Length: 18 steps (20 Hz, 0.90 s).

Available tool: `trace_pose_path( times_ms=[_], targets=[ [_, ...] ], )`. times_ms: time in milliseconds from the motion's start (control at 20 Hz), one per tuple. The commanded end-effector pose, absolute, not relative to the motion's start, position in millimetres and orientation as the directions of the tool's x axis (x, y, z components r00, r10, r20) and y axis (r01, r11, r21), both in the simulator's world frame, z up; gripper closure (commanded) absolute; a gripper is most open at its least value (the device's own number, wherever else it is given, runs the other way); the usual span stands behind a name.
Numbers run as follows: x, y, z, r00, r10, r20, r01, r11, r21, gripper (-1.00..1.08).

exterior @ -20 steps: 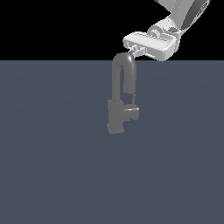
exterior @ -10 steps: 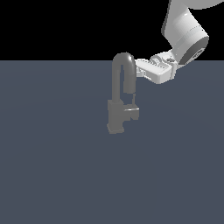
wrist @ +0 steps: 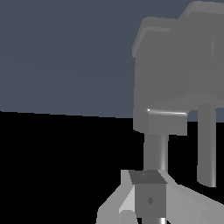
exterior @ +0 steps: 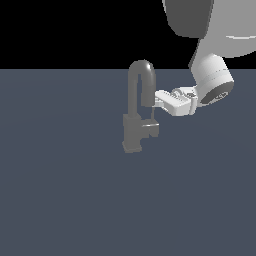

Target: Turn on the faucet by rotating a designated handle.

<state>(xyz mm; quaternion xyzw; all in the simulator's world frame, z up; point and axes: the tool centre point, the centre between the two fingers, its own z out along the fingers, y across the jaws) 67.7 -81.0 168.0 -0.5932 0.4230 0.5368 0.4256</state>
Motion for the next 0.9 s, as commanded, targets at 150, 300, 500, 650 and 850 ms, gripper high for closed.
trace_pose_path(
  times_ms=[150,300,500,650,850],
  targets=[
    [67,-78,144,0.002,-0.001,-1.000,-0.973,-0.231,-0.001,1.08],
    [67,-78,139,-0.009,0.007,-1.000,-0.975,-0.223,0.007,1.08],
    [67,-78,143,0.000,0.001,-1.000,-0.973,-0.230,-0.001,1.08],
    [67,-78,143,0.001,0.000,-1.000,-0.973,-0.231,-0.001,1.08],
    [64,-78,144,0.001,0.000,-1.000,-0.973,-0.231,-0.001,1.08]
  ],
)
